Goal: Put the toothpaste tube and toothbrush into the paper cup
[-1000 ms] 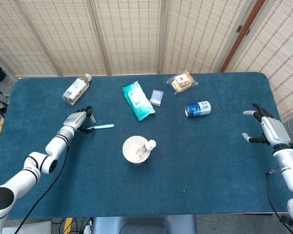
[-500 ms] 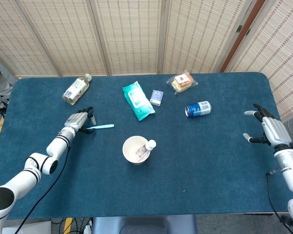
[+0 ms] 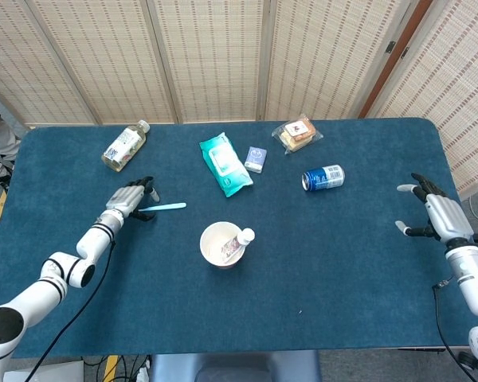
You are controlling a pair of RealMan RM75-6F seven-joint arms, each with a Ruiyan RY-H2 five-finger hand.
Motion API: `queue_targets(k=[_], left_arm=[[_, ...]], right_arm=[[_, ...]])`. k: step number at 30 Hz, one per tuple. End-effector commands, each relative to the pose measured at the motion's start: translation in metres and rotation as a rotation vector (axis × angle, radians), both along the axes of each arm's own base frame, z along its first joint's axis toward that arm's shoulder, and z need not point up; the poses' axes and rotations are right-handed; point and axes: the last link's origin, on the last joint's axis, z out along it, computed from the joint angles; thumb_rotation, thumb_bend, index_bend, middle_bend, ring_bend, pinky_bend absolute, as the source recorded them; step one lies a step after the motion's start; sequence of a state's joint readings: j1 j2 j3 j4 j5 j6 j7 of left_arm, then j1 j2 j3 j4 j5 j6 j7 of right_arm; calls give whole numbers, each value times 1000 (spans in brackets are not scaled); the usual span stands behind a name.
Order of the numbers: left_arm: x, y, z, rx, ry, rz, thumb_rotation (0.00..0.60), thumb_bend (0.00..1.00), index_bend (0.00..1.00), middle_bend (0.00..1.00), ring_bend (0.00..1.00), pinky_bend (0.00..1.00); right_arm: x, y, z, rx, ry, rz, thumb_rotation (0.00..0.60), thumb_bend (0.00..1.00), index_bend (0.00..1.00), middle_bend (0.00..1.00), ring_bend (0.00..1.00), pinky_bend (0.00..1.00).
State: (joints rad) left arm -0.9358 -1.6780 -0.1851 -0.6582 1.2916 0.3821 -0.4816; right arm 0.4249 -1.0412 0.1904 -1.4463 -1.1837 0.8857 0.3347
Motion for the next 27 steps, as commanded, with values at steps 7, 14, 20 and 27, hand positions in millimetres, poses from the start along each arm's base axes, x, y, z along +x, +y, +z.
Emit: queue_targets(k=[7,14,20,27], left_arm=[[-3,-4,-5,20,11,-24,600,350,361,0,0,0],[-5,-7,-9,42,50,-67,600,350,377,0,0,0],[-7,-9,-13,49,58,-70,600,349,409,0,0,0],[-8,-10,-13,62,57,-73,600,353,448,0,0,0]], right_arm=[[-1,2,-1,3,-2,-5,600,185,266,31,0,115],[-3,3,-2,3,-4,-10,600,185,266,31,0,115],[-5,4,-2,5,-5,-18,600,185,266,31,0,115],[-6,5,-3,9,-6,-23,600,184,267,30,0,115]])
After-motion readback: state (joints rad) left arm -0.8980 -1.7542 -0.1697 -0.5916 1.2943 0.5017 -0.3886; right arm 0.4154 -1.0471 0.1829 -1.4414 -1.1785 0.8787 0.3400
